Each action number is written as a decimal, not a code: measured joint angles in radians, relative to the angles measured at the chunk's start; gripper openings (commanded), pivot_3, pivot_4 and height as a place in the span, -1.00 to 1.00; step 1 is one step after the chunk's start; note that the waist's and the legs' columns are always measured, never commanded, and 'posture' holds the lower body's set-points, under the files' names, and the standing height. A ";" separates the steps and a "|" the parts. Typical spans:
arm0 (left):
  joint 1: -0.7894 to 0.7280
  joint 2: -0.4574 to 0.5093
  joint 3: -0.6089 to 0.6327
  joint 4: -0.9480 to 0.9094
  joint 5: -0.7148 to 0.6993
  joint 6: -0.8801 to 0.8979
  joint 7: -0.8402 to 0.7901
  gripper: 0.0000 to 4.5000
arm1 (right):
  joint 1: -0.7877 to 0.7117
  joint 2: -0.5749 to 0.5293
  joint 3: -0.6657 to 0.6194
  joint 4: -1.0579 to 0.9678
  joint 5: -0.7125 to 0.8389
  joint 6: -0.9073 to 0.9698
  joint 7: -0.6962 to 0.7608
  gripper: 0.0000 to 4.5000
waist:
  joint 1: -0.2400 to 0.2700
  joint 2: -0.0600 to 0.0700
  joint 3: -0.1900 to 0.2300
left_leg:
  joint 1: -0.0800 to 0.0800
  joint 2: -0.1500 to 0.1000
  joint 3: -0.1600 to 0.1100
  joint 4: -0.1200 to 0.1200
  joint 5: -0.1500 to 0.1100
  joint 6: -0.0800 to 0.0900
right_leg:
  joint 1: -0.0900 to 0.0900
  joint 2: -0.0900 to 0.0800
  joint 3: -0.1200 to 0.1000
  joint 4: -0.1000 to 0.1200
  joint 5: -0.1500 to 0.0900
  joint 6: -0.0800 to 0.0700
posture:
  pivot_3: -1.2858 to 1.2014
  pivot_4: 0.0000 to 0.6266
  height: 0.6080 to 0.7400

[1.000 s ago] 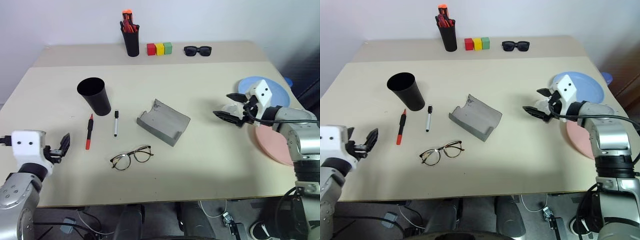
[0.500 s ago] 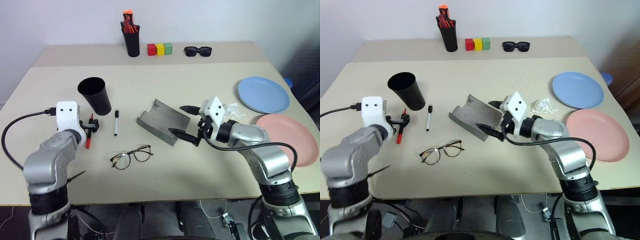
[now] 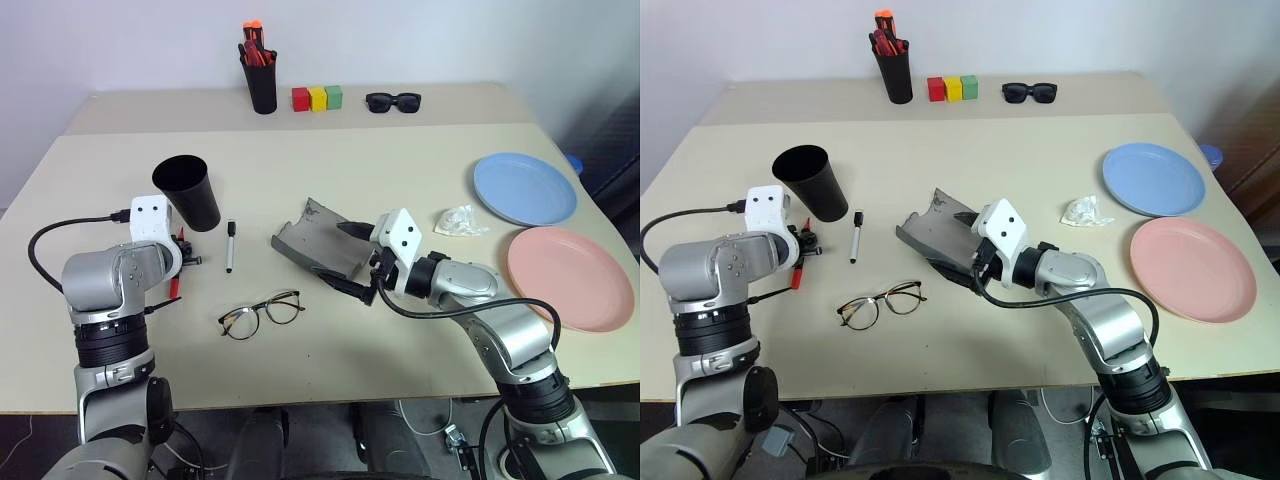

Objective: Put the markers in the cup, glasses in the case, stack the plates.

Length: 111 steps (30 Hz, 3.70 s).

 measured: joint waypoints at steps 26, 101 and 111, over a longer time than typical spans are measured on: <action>-0.134 -0.039 -0.108 0.233 0.191 -1.282 0.019 -0.99 | -0.253 0.265 -0.021 0.220 -0.008 -0.114 -0.117 1.00 | 0.020 -0.001 -0.001 | -0.002 0.000 0.001 -0.001 0.001 -0.002 | -0.002 0.000 0.000 -0.001 0.001 0.000 | 0.03 -0.52 1.00; -0.030 -0.133 -0.384 -0.133 0.056 -0.641 -0.249 -0.94 | -0.043 -0.024 -0.047 0.066 0.037 -0.036 0.096 1.00 | 0.007 -0.001 0.000 | -0.002 -0.001 0.000 0.000 0.001 -0.002 | 0.000 -0.001 0.000 -0.001 0.001 0.001 | 0.03 -0.52 1.00; -0.070 -0.091 -0.169 -0.006 0.238 -1.056 0.034 -0.94 | -0.231 0.168 -0.048 0.170 -0.014 -0.086 -0.077 1.00 | 0.004 -0.001 -0.001 | -0.002 0.000 0.000 0.000 0.001 -0.002 | -0.001 -0.001 0.001 0.000 0.001 0.001 | 0.03 -0.52 1.00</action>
